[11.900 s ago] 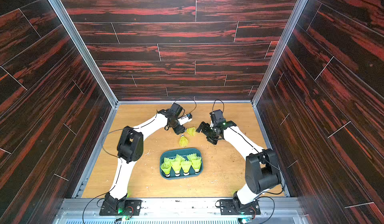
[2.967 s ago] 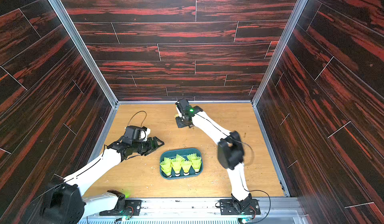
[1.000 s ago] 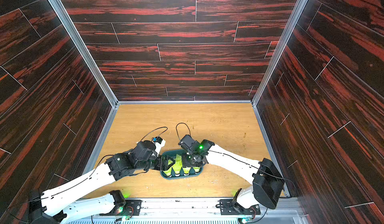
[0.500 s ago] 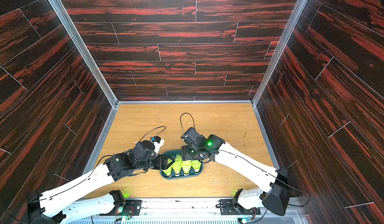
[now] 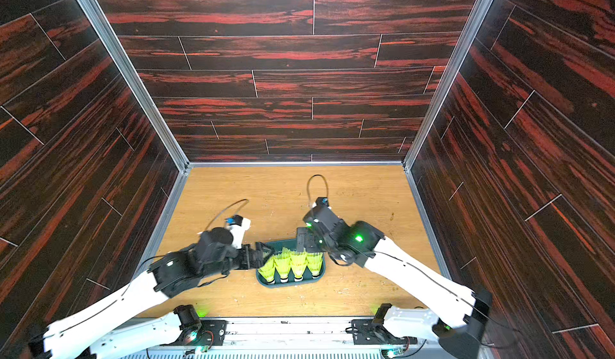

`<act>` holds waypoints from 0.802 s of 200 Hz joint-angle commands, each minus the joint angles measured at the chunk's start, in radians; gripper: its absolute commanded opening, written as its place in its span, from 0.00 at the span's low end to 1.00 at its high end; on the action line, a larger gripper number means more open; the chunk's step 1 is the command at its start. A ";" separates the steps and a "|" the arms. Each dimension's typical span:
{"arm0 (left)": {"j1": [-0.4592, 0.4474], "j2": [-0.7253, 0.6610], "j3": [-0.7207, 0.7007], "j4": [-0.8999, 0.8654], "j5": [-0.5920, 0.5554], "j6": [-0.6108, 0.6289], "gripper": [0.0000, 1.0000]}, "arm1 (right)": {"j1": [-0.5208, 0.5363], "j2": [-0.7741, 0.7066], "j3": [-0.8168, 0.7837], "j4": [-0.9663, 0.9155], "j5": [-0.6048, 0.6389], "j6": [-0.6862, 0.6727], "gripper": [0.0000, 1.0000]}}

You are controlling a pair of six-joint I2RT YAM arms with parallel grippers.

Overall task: Put the shuttlecocks into the storage box
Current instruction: Reset both arms

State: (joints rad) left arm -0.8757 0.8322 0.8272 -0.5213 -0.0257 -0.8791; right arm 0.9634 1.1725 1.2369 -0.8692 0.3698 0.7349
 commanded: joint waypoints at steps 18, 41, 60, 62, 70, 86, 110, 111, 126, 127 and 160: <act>0.012 -0.083 -0.007 -0.001 -0.257 0.006 1.00 | -0.015 -0.032 -0.015 0.009 0.334 -0.019 0.98; 0.014 -0.026 0.082 -0.157 -0.469 0.081 1.00 | -0.064 -0.013 -0.028 0.002 0.499 -0.023 0.98; 0.021 0.045 0.154 -0.276 -0.710 0.099 1.00 | -0.179 -0.026 -0.056 0.081 0.480 -0.098 0.98; 0.023 0.051 0.160 -0.287 -0.729 0.102 1.00 | -0.194 -0.030 -0.061 0.093 0.472 -0.109 0.98; 0.027 0.069 0.187 -0.336 -0.787 0.108 1.00 | -0.252 -0.046 -0.084 0.151 0.432 -0.159 0.98; 0.045 0.054 0.172 -0.280 -0.908 0.245 1.00 | -0.392 -0.087 -0.151 0.262 0.323 -0.227 0.98; 0.189 -0.045 0.015 -0.025 -0.928 0.415 1.00 | -0.599 -0.162 -0.328 0.528 0.181 -0.339 0.98; 0.199 -0.050 0.004 -0.010 -0.923 0.422 1.00 | -0.605 -0.164 -0.335 0.540 0.180 -0.342 0.98; 0.312 -0.120 -0.139 0.169 -0.886 0.470 1.00 | -0.655 -0.187 -0.449 0.709 0.204 -0.402 0.98; 0.321 -0.125 -0.149 0.182 -0.886 0.474 1.00 | -0.657 -0.187 -0.455 0.719 0.210 -0.407 0.98; 0.460 -0.197 -0.459 0.694 -0.844 0.744 1.00 | -0.677 -0.133 -0.641 0.977 0.319 -0.505 0.98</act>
State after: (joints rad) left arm -0.4789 0.6510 0.5198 -0.2562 -0.8848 -0.3943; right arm 0.2943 1.0077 0.7033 -0.1921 0.6472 0.3489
